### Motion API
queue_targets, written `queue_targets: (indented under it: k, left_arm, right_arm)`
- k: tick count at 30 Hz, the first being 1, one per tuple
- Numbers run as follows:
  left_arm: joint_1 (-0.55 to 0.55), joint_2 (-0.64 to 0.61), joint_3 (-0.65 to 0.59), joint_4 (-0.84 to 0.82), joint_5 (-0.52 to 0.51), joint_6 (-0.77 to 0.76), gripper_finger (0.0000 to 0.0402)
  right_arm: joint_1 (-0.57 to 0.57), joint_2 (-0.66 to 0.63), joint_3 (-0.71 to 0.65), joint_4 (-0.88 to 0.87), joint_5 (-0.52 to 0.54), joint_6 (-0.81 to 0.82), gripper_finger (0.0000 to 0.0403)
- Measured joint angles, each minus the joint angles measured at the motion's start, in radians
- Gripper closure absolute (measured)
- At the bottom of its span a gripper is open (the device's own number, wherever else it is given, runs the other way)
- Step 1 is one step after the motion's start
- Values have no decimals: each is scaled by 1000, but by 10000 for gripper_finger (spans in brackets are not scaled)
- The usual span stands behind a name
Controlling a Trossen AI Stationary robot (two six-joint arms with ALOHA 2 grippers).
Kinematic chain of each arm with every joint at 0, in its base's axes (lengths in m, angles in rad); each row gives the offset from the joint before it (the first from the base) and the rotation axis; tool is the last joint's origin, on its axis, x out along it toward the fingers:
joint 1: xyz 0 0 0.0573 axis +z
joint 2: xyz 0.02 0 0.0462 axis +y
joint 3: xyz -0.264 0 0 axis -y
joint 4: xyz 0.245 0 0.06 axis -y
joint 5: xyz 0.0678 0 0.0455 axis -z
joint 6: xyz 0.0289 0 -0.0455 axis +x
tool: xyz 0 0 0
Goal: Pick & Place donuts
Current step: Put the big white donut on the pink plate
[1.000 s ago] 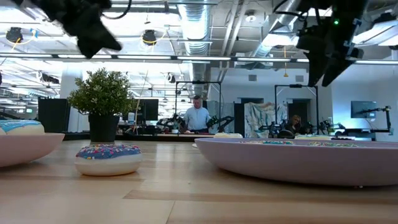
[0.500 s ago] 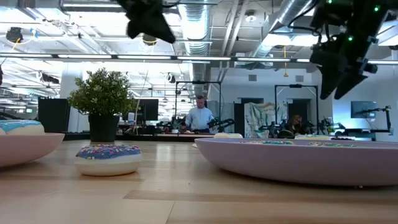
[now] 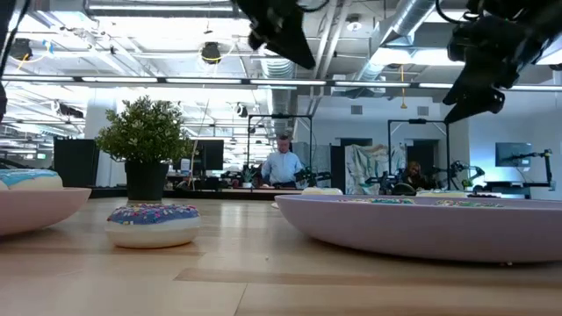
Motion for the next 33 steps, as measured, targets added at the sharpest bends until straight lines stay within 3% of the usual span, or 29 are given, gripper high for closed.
queue_targets:
  k: [5,9,13,17,20,30,33]
  left_arm:
    - [30,94,118,-34,9,8,350]
    - [80,167,218,-114,141,-25,300]
    - [128,230,299,-182,195,-63,238]
    - [181,302,367,-268,167,-189,180]
    - [230,363,430,-327,162,-191,150]
    - [337,573,606,-323,367,-162,130]
    - [353,635,641,-339,384,-155,130]
  right_arm:
    - [0,2,0,-1,3,16,143]
    - [0,16,0,-10,3,54,143]
    - [0,34,0,-14,4,61,143]
    - [0,49,0,-17,4,85,143]
    - [0,61,0,-17,4,137,143]
    - [0,78,0,-16,6,290,143]
    - [0,77,0,-16,6,336,143]
